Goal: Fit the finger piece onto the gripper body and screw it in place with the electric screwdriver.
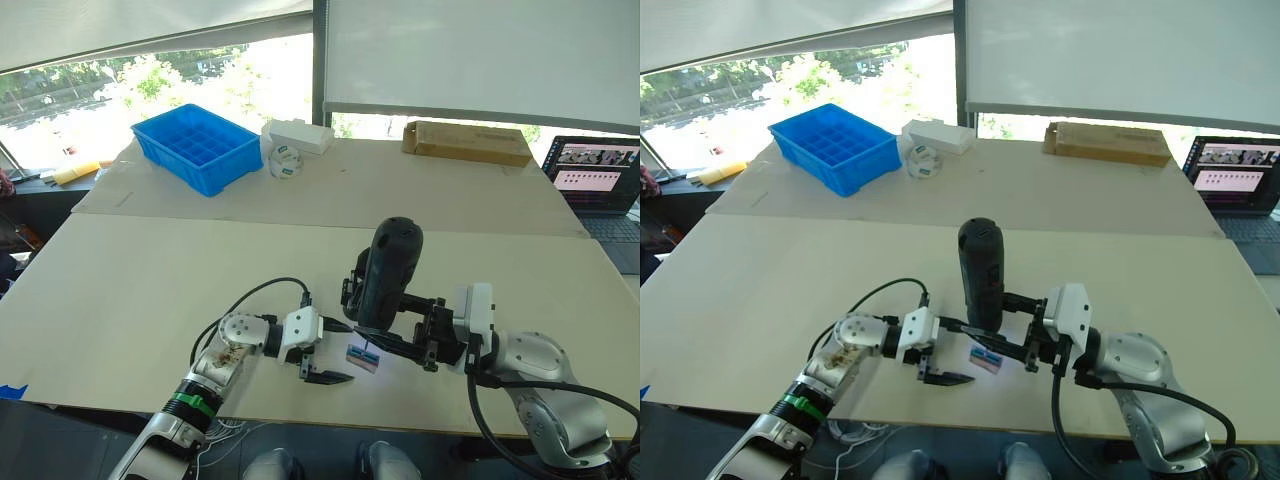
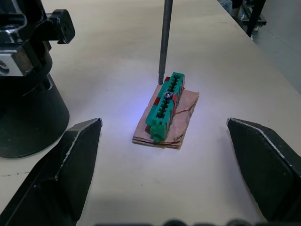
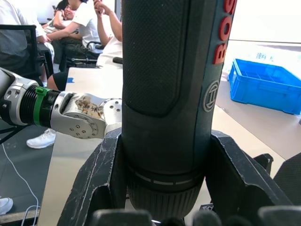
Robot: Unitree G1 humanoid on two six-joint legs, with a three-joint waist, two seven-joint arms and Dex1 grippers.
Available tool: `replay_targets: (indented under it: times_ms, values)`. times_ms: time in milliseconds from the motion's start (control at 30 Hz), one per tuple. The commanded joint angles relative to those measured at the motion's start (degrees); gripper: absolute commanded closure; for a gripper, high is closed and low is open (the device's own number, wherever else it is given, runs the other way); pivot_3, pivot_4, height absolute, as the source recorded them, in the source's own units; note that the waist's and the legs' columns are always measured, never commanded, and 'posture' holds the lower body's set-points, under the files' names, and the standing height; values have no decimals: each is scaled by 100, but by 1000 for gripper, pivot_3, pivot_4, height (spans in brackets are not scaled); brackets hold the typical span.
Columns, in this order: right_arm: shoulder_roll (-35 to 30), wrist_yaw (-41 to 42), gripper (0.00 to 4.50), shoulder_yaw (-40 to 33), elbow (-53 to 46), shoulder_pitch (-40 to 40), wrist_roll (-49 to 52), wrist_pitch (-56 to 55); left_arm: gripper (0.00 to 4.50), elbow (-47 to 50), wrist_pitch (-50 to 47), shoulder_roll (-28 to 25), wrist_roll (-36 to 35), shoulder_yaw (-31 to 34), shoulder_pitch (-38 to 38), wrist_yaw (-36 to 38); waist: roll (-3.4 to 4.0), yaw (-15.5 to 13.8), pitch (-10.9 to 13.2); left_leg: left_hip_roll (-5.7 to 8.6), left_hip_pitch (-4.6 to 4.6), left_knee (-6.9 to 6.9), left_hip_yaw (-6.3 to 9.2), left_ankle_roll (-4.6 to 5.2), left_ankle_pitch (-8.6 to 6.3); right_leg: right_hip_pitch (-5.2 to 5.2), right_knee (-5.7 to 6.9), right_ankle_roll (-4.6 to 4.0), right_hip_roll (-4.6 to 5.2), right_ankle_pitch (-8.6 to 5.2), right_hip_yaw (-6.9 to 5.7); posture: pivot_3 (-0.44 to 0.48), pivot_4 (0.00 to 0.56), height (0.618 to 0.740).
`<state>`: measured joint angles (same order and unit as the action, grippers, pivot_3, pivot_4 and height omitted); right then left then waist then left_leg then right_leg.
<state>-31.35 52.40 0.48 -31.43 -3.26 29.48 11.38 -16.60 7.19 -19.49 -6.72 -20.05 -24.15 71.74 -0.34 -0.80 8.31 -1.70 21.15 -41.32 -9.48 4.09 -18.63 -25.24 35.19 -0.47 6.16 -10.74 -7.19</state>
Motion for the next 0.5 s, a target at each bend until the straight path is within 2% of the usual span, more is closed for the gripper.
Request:
replay_targets:
  times_ms: [33, 500]
  values:
    - [64, -19, 2581, -76, -179, -87, 144, -184, 18, 40, -82, 41, 54, -159, 117, -20, 0, 0, 0, 0, 0, 0, 0, 0, 0, 0, 0, 0, 0, 0, 0, 0, 150, 740]
    - [41, -43, 2581, -47, -192, -122, 248, 31, 18, 44, -102, 20, 62, -159, 113, -87, 0, 1, 0, 0, 0, 0, 0, 0, 0, 0, 0, 0, 0, 0, 0, 0, 150, 740]
